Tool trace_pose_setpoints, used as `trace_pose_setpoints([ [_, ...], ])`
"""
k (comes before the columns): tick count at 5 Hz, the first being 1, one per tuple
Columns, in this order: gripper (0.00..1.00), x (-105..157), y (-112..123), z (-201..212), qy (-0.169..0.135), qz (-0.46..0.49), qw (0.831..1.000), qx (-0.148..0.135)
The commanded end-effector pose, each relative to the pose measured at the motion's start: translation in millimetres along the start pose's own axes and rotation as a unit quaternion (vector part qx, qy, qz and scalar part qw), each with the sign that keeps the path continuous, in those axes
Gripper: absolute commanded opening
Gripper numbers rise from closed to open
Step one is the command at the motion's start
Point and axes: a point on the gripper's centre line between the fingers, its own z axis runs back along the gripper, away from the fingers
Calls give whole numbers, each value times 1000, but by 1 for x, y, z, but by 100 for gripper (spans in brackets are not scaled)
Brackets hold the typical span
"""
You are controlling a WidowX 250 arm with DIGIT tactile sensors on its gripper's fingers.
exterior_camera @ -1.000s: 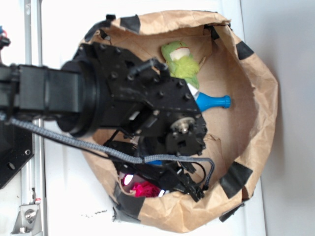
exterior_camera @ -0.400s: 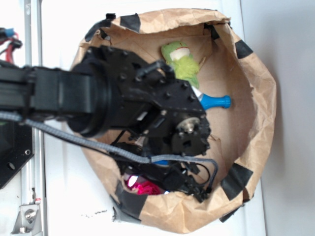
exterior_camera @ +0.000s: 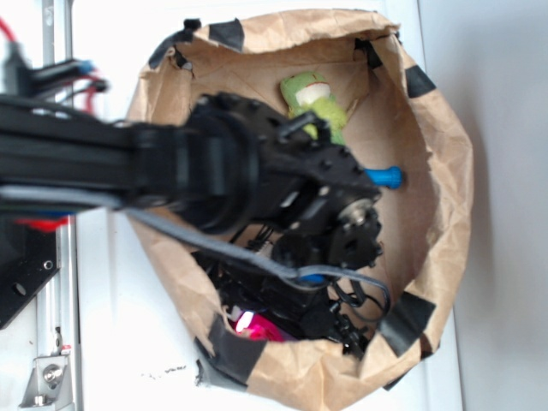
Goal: Grab the red paper.
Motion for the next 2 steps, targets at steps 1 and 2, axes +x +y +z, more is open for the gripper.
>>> trace_pose_setpoints([
  [1, 100, -15, -5, -1, 46, -57, 997, 10],
  [2, 100, -20, -2, -3, 54, -61, 996, 24],
])
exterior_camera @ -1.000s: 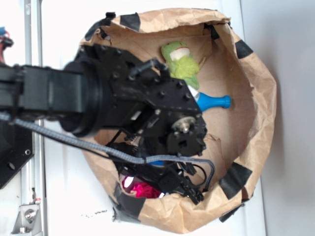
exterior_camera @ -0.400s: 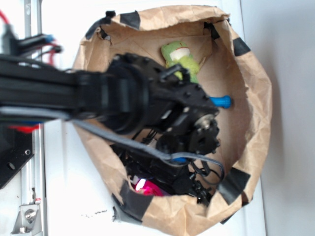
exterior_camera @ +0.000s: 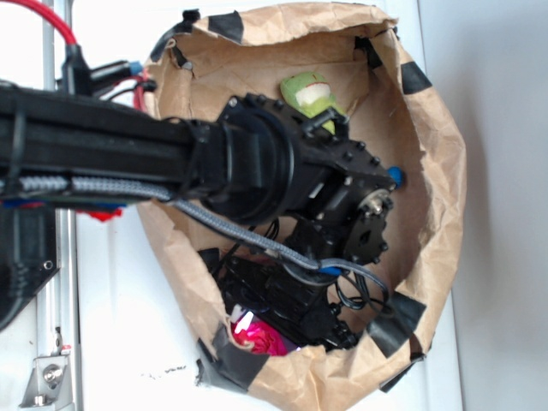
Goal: Grab the red paper.
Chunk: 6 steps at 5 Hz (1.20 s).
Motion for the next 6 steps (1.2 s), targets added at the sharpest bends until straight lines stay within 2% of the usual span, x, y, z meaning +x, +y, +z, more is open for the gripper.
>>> trace_pose_setpoints([
  [1, 0, -17, -5, -2, -3, -16, 1000, 13],
  [6, 0, -18, -1, 2, -31, -10, 999, -1],
])
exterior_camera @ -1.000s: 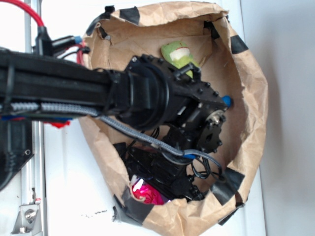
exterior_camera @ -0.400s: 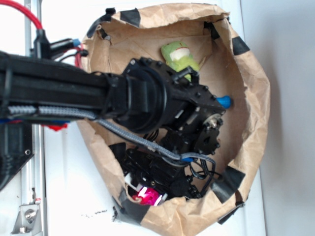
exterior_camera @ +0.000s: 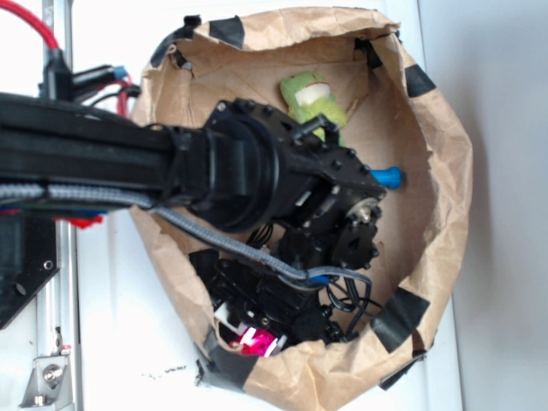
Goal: Grab the red paper.
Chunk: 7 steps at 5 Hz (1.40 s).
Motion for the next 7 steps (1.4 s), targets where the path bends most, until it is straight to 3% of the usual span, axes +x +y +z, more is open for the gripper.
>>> trace_pose_setpoints([
  [1, 0, -10, -2, 9, -23, -17, 1000, -11],
  [2, 0, 0, -2, 27, -173, -16, 985, 11],
  [3, 0, 6, 0, 64, -303, 11, 953, -16],
  [4, 0, -7, 5, 88, -344, 20, 938, -35],
  [5, 0, -14, 8, 92, -368, 28, 929, -35],
  [6, 0, -17, 10, 94, -379, 31, 924, -36],
  [7, 0, -17, 12, 101, -370, 25, 929, -12],
])
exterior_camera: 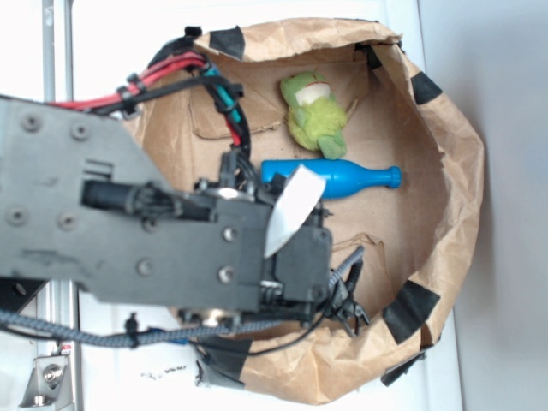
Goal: Grab the red paper.
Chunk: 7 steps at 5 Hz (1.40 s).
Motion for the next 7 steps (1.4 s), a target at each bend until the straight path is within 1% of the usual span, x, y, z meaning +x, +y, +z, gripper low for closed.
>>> trace_pose_setpoints([
  [1, 0, 18, 9, 37, 23, -70, 996, 47],
  [2, 0, 45, 21, 45, 5, -185, 980, 65],
  [3, 0, 68, 25, 51, 3, -310, 946, 91],
  [4, 0, 69, 25, 60, -64, -349, 930, 94],
  [5, 0, 69, 25, 69, -40, -320, 945, 52],
  [6, 0, 56, 19, 76, -12, -324, 946, 7],
  [7, 0, 46, 8, 74, 17, -334, 942, -2],
])
